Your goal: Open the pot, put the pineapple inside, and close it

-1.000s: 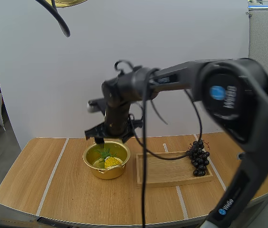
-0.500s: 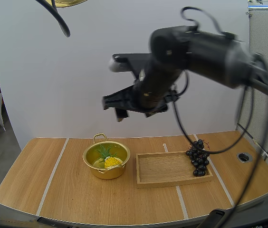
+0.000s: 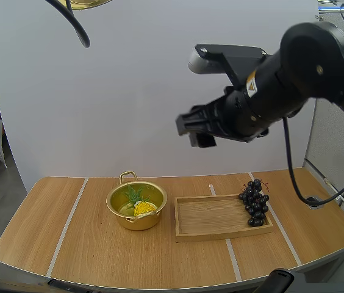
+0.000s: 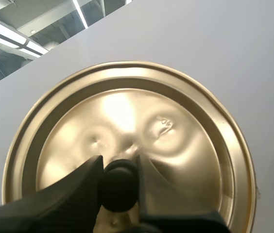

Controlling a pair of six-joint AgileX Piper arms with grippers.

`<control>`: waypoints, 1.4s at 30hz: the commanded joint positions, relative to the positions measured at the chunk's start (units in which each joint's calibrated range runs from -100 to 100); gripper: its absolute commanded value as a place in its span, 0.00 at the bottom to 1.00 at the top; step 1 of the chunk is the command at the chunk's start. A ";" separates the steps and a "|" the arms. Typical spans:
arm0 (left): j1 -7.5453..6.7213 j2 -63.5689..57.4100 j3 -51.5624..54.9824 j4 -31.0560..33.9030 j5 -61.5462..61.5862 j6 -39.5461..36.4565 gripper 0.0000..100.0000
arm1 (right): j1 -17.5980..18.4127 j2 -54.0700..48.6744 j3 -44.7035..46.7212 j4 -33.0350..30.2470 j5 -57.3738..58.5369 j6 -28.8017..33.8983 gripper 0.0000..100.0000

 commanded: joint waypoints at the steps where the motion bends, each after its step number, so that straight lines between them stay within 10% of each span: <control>1: -0.14 -0.32 -0.39 -0.04 -0.92 -0.69 0.00 | -0.87 -1.89 4.88 -2.50 0.28 -0.86 0.88; 6: -0.14 -0.32 -0.39 -0.04 -0.92 -0.69 0.00 | -4.84 -1.89 6.02 4.18 0.28 -0.86 0.00; 42: -0.14 -0.32 -0.40 -0.46 1.69 -0.69 0.00 | -7.39 -2.03 6.02 7.09 -13.83 -8.85 0.00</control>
